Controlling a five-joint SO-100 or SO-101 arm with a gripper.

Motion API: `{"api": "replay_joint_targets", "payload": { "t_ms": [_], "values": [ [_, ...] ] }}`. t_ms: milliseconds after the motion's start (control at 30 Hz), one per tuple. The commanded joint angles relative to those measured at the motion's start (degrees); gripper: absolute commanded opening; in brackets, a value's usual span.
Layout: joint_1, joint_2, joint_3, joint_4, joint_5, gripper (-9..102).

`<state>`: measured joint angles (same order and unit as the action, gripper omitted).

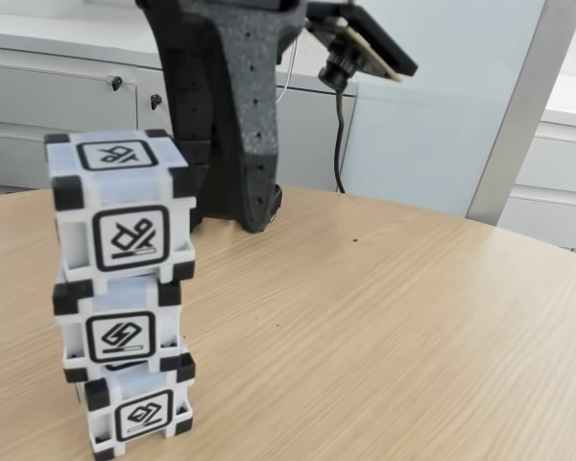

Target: Stack cubes from left to right.

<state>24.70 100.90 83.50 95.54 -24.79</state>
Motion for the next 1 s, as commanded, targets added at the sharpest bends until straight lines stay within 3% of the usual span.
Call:
{"api": "replay_joint_targets", "payload": {
  "t_ms": [0,200,467,667,767,967],
  "values": [
    [-2.37,1.58,-0.44,0.26,0.62,34],
    [-8.26,1.58,-0.44,0.26,2.90,32],
    [-12.57,0.62,-0.44,-0.53,10.46,13],
    [-13.01,0.35,-0.44,-0.79,18.54,5],
    [-13.01,0.35,-0.35,-3.25,22.59,0],
    [-11.87,0.97,-0.26,-10.55,26.28,0]
  ]
}}
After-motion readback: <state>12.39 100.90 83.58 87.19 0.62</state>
